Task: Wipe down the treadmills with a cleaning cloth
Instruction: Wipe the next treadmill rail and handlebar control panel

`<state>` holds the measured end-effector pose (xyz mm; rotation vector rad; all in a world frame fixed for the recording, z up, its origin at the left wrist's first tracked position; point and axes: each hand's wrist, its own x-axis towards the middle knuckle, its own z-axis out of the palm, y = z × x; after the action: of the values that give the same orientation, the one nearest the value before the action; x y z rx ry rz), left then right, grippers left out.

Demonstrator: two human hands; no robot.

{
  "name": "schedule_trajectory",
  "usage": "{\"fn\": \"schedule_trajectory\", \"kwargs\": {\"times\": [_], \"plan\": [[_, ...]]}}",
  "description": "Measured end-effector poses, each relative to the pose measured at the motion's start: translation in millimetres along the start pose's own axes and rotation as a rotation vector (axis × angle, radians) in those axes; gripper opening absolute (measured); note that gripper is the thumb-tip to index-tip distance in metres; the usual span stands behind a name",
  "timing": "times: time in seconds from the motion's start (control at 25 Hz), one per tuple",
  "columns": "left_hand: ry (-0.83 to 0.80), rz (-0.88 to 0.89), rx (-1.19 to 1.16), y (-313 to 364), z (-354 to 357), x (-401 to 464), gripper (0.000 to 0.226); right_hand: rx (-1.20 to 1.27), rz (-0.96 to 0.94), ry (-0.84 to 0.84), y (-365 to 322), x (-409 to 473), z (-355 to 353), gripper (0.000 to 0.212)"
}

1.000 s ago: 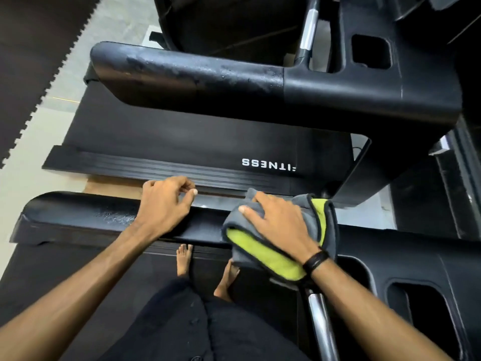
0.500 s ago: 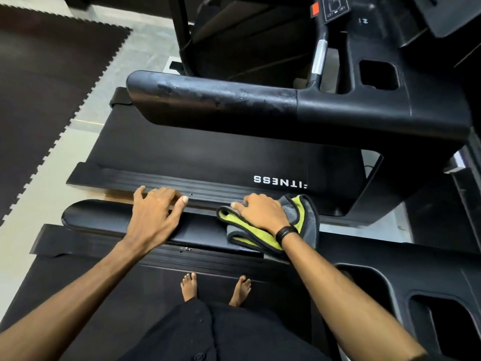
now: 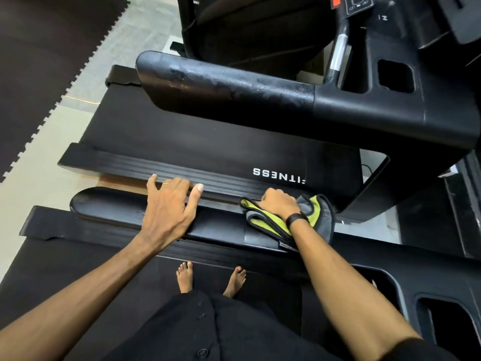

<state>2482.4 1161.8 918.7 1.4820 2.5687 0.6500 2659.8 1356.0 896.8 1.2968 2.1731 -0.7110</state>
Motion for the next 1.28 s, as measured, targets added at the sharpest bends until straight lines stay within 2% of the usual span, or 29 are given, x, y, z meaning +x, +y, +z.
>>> {"fn": "schedule_trajectory", "kwargs": {"times": [0.08,0.16,0.28,0.36,0.44,0.64,0.72,0.88,0.96,1.04,1.16,1.28], "plan": [[0.005,0.000,-0.018,-0.8,0.8,-0.3,0.046,0.021,-0.047,0.027,-24.6,1.9,5.4,0.058],[0.008,-0.001,-0.026,-3.0,2.0,0.9,0.046,0.039,-0.121,0.171,-33.3,-15.4,10.2,0.052],[0.031,0.004,-0.028,-4.1,5.0,1.1,0.043,0.061,-0.276,0.397,-16.0,-67.5,17.0,0.058],[0.052,0.008,-0.045,-5.3,5.6,0.4,0.041,-0.044,-0.319,0.342,6.8,-99.5,17.5,0.084],[0.048,0.009,-0.037,-6.7,7.6,0.7,0.042,-0.156,-0.258,0.309,29.0,-111.9,19.1,0.092],[0.036,0.012,-0.005,-6.5,9.3,-0.1,0.049,-0.117,-0.193,0.437,24.9,-85.2,12.8,0.061],[0.027,0.021,0.005,-7.1,9.0,-1.0,0.050,-0.079,-0.122,0.357,21.6,-59.5,5.4,0.060],[-0.009,0.019,0.032,-4.4,5.1,-0.2,0.052,-0.060,0.041,-0.037,-10.9,-19.5,-6.4,0.068],[-0.011,0.022,0.039,-3.7,3.9,-0.2,0.051,-0.113,0.012,-0.042,-33.2,-20.7,-4.7,0.077],[-0.010,0.016,0.034,-3.5,3.0,0.7,0.052,-0.108,-0.082,0.109,-42.5,-37.6,0.8,0.086],[-0.015,0.010,0.043,-4.8,4.1,-0.1,0.052,-0.092,-0.245,0.442,-31.8,-81.0,22.2,0.093],[0.007,0.005,0.020,-4.1,3.2,0.0,0.051,-0.019,-0.223,0.577,-0.1,-100.0,25.9,0.082]]}}
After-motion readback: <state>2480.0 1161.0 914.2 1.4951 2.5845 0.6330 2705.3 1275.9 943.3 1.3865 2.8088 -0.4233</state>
